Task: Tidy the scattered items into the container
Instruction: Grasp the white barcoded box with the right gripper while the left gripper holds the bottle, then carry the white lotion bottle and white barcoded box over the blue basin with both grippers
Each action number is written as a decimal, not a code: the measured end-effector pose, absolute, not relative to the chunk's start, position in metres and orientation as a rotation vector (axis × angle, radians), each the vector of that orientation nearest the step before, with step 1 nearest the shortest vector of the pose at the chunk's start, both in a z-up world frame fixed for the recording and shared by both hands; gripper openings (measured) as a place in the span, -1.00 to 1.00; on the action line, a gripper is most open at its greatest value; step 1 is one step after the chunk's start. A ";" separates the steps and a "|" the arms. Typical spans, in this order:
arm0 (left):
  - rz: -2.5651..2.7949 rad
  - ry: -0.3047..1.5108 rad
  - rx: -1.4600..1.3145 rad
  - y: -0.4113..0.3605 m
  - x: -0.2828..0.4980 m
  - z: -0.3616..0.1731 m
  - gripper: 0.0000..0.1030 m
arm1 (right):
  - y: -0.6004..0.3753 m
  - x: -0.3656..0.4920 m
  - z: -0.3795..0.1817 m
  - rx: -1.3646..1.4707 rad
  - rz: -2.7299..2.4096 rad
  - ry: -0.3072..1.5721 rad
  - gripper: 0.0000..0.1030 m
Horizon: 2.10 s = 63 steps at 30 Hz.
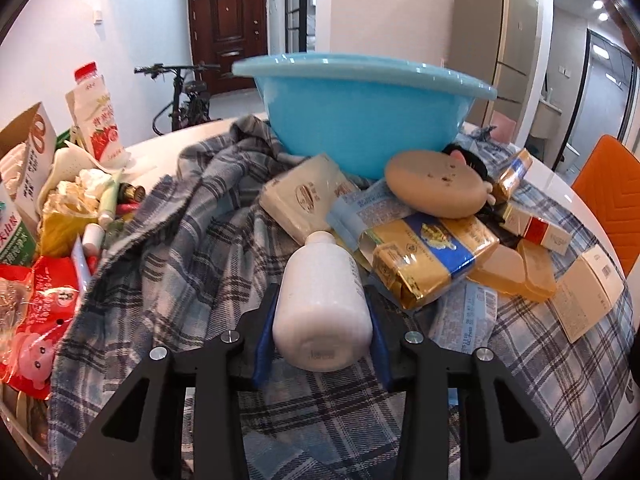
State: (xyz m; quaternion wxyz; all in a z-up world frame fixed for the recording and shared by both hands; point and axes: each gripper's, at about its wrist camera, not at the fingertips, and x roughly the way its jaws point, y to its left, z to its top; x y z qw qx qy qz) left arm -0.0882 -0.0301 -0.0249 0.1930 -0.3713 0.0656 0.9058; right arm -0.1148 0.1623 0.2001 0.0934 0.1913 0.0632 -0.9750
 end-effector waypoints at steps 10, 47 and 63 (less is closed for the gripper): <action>2.621 0.177 -0.909 -0.032 -0.076 -0.008 -0.26 | 0.215 -0.027 0.133 0.699 -2.993 0.238 1.00; 2.638 0.137 -0.874 -0.034 -0.068 -0.001 -0.26 | 0.223 0.030 -0.023 1.148 -2.962 0.019 0.19; 2.683 0.081 -0.801 -0.031 -0.062 0.044 -0.26 | 0.199 0.016 0.043 0.941 -2.975 0.119 0.19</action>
